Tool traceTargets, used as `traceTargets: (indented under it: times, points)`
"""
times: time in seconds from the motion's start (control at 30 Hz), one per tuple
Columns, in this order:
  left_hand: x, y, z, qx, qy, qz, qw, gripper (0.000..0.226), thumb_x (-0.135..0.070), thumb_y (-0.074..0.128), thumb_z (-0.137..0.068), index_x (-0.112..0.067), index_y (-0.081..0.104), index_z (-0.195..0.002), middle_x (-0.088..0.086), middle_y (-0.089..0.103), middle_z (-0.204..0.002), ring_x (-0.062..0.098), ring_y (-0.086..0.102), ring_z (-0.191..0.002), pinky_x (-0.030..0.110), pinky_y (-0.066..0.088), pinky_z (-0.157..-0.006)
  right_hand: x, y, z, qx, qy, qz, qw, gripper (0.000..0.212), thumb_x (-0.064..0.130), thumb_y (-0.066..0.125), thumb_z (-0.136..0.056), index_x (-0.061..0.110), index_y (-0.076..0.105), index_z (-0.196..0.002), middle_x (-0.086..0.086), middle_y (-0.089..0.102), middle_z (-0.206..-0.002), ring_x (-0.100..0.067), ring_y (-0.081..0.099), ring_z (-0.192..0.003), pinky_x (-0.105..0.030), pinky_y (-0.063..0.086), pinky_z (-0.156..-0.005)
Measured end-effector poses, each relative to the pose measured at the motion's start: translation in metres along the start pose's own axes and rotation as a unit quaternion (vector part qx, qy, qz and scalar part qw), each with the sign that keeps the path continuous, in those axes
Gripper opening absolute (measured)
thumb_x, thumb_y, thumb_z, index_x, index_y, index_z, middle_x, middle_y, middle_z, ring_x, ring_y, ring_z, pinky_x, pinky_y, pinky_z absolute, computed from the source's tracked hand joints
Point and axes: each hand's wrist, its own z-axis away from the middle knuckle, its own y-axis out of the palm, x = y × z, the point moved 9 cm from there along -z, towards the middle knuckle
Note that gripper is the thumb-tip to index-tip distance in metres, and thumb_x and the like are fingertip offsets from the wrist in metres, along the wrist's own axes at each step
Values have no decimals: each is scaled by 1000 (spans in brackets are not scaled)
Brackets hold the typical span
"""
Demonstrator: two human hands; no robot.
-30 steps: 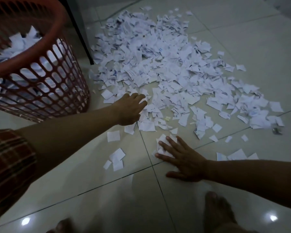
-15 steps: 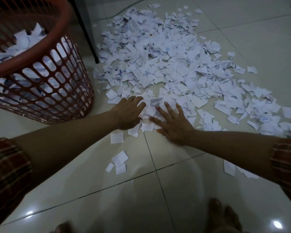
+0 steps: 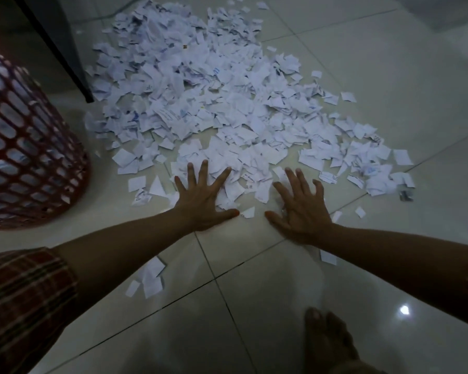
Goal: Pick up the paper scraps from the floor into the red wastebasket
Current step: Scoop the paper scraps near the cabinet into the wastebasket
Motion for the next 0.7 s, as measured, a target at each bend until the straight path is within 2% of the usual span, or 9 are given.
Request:
traceTargets:
  times: [0.1, 0.2, 0.3, 0.37, 0.47, 0.57, 0.63, 0.7]
  points:
    - [-20, 2, -2, -19, 54, -27, 998, 81, -75, 24, -85, -38, 2, -153, 13, -6, -161, 45, -11, -144, 64, 1, -112, -42, 9, 28, 20, 129, -10, 991, 82, 77, 23, -87, 29, 13, -152, -8, -3, -162, -32, -3, -148, -62, 4, -112]
    - [-34, -3, -5, -48, 90, -69, 992, 68, -64, 23, -93, -31, 17, -153, 18, 13, -158, 47, 8, -143, 61, 16, -112, -71, 20, 63, 50, 255, -41, 965, 87, 83, 18, -82, 36, -5, -151, -3, -19, -160, -34, -14, -147, -68, -2, -109]
    - [-43, -12, -11, -54, 114, -113, 986, 59, -53, 33, -98, -24, 28, -149, 20, 28, -150, 44, 30, -131, 56, 35, -101, -76, 35, 94, 66, 389, -123, 911, 91, 89, 15, -76, 40, -7, -150, -1, -22, -159, -37, -13, -146, -75, 4, -106]
    - [-45, -20, -16, -56, 115, -131, 983, 53, -46, 36, -99, -21, 32, -145, 19, 34, -143, 41, 38, -121, 52, 44, -90, -65, 44, 103, 71, 431, -146, 888, 93, 89, 14, -74, 40, -7, -150, -2, -20, -160, -38, -13, -146, -75, 6, -106]
    - [-44, -27, -21, -43, 113, -137, 983, 45, -34, 41, -99, -20, 33, -142, 18, 36, -137, 38, 42, -115, 47, 46, -82, -38, 46, 90, 70, 371, -154, 913, 88, 86, 15, -78, 42, -12, -149, -3, -21, -160, -41, -19, -144, -74, -5, -106]
    - [-41, -32, -21, -32, 107, -133, 985, 44, -26, 45, -98, -19, 34, -140, 17, 37, -134, 36, 43, -113, 45, 48, -80, -22, 43, 69, 70, 326, -168, 928, 89, 85, 19, -79, 41, -14, -149, -3, -24, -159, -40, -22, -143, -71, -9, -107]
    - [-39, -33, -17, -26, 109, -134, 985, 48, -26, 48, -96, -20, 32, -141, 16, 36, -135, 36, 44, -113, 45, 48, -80, -13, 37, 51, 65, 285, -173, 941, 91, 84, 24, -80, 40, -14, -150, -3, -24, -159, -38, -22, -144, -69, -10, -108]
    - [-32, -35, -11, -20, 108, -137, 985, 56, -30, 49, -95, -21, 26, -145, 16, 33, -138, 36, 44, -114, 45, 47, -81, 1, 28, 28, 53, 206, -175, 961, 92, 83, 29, -81, 40, -15, -150, -3, -24, -159, -34, -22, -145, -66, -9, -110]
